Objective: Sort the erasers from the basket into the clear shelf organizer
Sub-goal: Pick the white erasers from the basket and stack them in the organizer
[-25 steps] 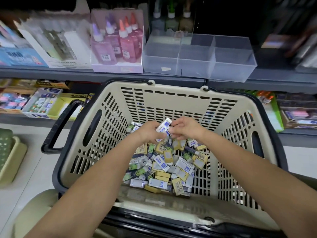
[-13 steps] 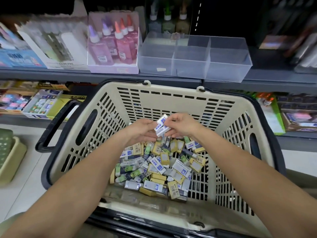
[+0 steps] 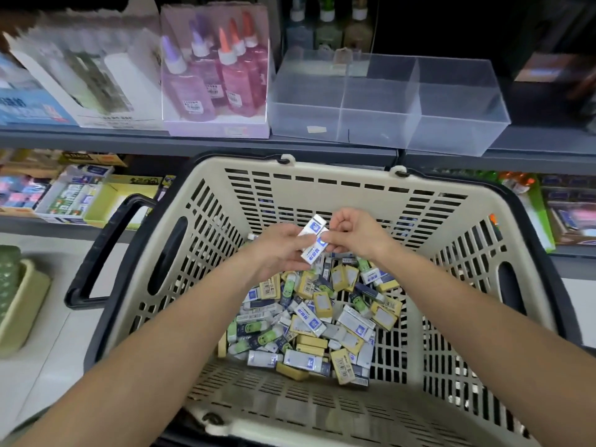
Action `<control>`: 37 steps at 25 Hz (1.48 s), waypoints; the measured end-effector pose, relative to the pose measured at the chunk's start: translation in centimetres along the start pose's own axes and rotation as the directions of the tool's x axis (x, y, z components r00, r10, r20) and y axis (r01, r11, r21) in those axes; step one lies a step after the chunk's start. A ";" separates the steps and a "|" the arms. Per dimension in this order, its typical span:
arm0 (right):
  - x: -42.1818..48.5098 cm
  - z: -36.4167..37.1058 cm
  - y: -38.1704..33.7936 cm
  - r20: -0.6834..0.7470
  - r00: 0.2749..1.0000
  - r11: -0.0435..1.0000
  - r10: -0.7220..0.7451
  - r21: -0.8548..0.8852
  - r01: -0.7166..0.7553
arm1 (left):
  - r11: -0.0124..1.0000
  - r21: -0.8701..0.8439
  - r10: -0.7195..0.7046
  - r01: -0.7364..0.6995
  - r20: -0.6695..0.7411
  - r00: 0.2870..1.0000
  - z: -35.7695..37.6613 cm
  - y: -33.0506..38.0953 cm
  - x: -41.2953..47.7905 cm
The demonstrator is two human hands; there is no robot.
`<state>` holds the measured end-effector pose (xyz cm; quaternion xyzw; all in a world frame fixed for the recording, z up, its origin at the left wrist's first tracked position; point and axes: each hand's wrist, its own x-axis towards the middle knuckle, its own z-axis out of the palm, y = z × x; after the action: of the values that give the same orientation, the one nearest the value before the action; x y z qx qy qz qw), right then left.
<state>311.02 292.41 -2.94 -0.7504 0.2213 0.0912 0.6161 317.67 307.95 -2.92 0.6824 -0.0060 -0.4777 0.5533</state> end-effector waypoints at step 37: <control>2.2 4.3 4.1 -0.016 0.993 0.789 -0.120 -0.609 0.085 | 0.999 0.046 -0.001 0.013 -0.250 0.968 -5.3 0.7 -0.7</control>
<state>311.74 295.50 -8.39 -0.9213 0.1558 0.1035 0.3410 321.15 312.04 -2.25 0.7500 0.0550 -0.3894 0.5319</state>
